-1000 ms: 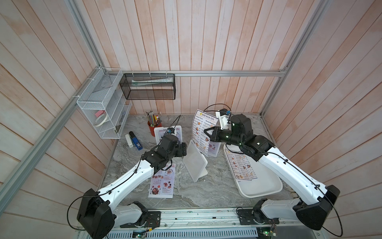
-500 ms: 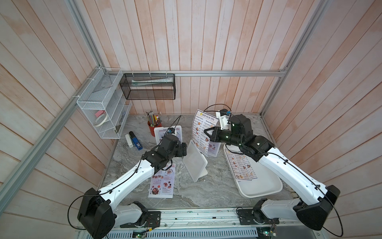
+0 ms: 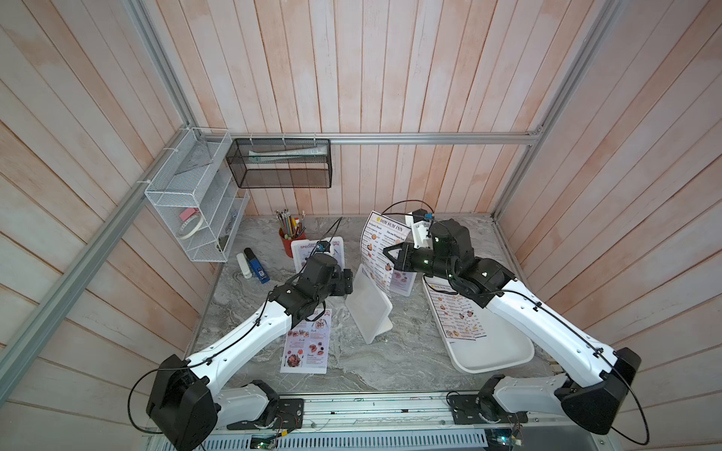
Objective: Replace the menus in the menu holders
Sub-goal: Insert the menu into the storage box.
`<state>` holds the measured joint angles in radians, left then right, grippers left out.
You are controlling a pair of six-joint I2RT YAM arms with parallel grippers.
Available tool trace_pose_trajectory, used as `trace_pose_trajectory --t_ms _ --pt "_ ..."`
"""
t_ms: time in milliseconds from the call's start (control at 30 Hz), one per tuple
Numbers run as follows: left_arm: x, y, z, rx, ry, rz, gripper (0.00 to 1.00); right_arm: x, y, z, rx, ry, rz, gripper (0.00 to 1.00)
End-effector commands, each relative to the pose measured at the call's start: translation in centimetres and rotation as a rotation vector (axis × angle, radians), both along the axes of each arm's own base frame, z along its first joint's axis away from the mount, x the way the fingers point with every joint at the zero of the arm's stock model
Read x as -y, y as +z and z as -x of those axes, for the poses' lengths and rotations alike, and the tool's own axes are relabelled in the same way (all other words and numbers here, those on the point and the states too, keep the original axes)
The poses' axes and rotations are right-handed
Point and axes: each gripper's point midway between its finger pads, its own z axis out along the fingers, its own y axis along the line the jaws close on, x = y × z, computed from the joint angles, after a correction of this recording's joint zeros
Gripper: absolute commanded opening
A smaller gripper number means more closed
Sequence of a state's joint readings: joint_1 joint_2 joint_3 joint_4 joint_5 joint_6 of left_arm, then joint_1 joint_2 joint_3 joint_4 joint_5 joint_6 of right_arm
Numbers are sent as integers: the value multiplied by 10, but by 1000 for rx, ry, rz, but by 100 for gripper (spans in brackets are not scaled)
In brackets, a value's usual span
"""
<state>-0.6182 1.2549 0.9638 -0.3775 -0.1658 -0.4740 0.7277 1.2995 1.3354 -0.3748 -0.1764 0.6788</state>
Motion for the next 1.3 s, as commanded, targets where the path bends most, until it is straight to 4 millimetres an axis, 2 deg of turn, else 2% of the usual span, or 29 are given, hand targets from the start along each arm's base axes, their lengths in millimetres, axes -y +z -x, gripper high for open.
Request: trace_pose_trajectory --t_ms 0,167,400,667,867,1100,1267 --pt "-3 -1 -3 10 6 -16 88 3 6 1 17 -20 -13 3" --pt "-2 -2 -4 11 8 -14 88 -2 17 -3 32 -19 -33 4" --pt "-3 -3 -4 11 8 -18 88 -13 6 -4 10 -3 -24 5" --pt "-4 -5 -4 7 13 -12 88 -13 18 -7 25 -21 -44 5" --pt "-4 -5 -4 7 11 -9 88 -18 16 -9 13 -14 -48 5" --pt "-6 -7 -3 6 14 -14 88 -16 8 -7 0 -18 -40 5" --pt "-5 -6 -3 8 12 -14 88 -5 11 -6 20 -47 -17 7"
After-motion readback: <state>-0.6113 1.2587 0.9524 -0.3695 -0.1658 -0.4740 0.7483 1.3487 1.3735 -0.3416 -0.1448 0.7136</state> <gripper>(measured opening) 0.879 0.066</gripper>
